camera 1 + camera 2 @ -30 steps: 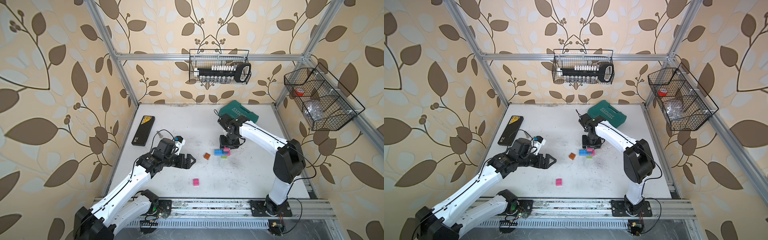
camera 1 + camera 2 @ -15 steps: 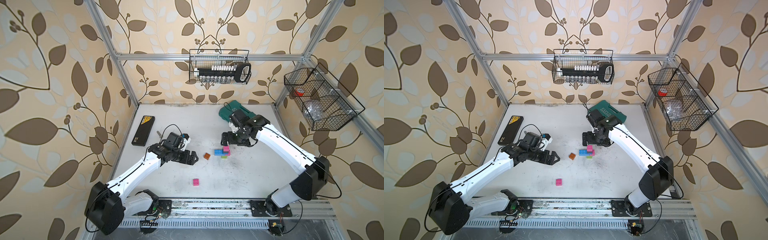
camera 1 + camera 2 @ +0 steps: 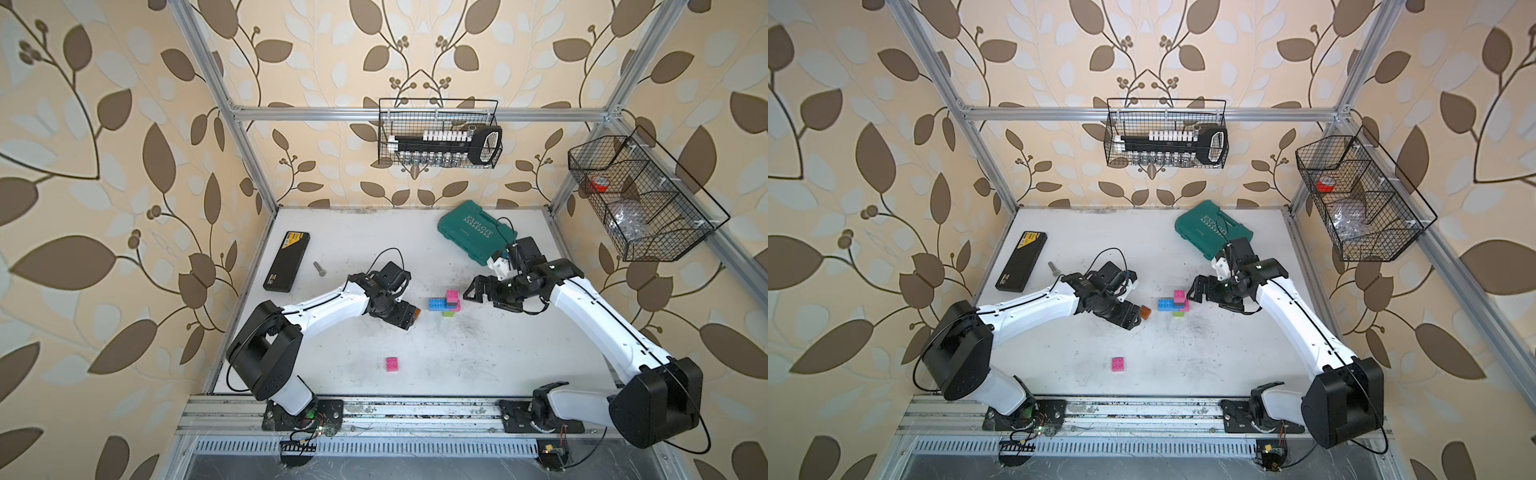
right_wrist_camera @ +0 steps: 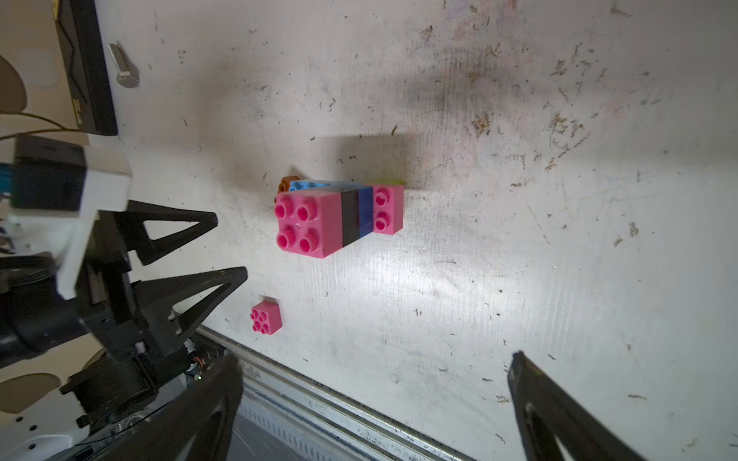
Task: Assemble the number 4 with lego
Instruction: Assemble the lego brick with the lego brick, then pick up the lego brick from the center of the board.
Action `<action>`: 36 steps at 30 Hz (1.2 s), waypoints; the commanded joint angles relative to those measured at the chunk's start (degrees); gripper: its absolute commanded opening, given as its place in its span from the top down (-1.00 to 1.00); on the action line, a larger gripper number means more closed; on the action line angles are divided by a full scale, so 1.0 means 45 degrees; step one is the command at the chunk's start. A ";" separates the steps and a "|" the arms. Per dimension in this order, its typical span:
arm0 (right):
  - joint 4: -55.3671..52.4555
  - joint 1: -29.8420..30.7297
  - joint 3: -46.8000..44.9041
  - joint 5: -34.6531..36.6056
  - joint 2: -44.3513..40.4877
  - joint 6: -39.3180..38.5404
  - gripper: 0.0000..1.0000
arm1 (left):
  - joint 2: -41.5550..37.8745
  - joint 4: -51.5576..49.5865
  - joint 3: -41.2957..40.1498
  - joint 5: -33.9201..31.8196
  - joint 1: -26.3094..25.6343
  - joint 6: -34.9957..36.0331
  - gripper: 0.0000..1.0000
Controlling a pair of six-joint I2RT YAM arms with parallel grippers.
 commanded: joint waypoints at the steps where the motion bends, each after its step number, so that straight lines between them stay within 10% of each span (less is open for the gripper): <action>1: 0.0981 -0.0618 -0.0513 -0.1620 -0.0170 -0.0507 -0.98 | 0.0361 0.0378 0.0837 -0.0545 -0.0139 -0.0036 -0.55; 36: 0.1463 -0.1865 -0.0523 -0.2962 0.0584 -0.0992 -0.98 | 0.3340 0.2197 0.1737 -0.2278 -0.1299 0.0754 0.02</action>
